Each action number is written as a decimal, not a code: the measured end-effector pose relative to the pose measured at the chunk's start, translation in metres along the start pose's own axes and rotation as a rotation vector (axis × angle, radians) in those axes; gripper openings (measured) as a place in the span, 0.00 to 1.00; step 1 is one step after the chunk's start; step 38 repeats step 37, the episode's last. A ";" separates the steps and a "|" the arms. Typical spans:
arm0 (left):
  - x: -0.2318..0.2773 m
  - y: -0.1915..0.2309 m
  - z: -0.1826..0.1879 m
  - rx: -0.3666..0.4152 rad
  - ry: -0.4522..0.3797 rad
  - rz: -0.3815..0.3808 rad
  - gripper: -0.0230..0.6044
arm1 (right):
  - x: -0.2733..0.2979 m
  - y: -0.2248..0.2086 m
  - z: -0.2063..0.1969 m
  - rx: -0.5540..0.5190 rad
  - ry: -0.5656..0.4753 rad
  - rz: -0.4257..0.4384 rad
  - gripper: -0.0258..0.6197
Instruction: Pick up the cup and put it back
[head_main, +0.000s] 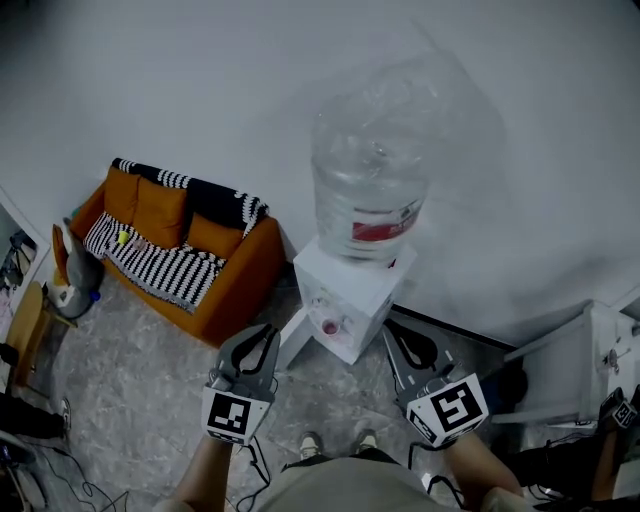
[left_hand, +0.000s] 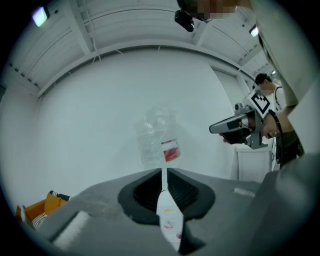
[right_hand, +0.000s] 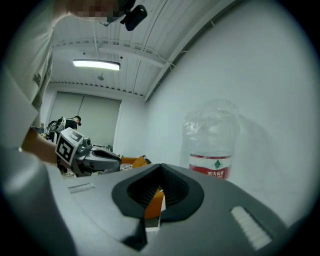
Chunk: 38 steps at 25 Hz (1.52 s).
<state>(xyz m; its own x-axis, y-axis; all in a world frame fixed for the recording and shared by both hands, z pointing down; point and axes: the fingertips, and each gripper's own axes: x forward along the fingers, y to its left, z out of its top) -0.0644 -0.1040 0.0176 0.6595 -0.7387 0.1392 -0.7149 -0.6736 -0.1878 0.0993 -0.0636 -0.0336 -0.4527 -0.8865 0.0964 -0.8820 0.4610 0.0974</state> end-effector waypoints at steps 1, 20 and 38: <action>-0.003 -0.003 0.005 -0.003 -0.002 0.003 0.10 | -0.002 0.000 0.004 -0.009 -0.005 -0.002 0.04; -0.052 -0.025 0.065 -0.056 -0.075 0.042 0.04 | -0.046 0.024 0.040 -0.034 -0.037 0.034 0.04; -0.064 -0.034 0.072 -0.027 -0.063 0.036 0.04 | -0.056 0.026 0.053 -0.089 -0.051 0.025 0.04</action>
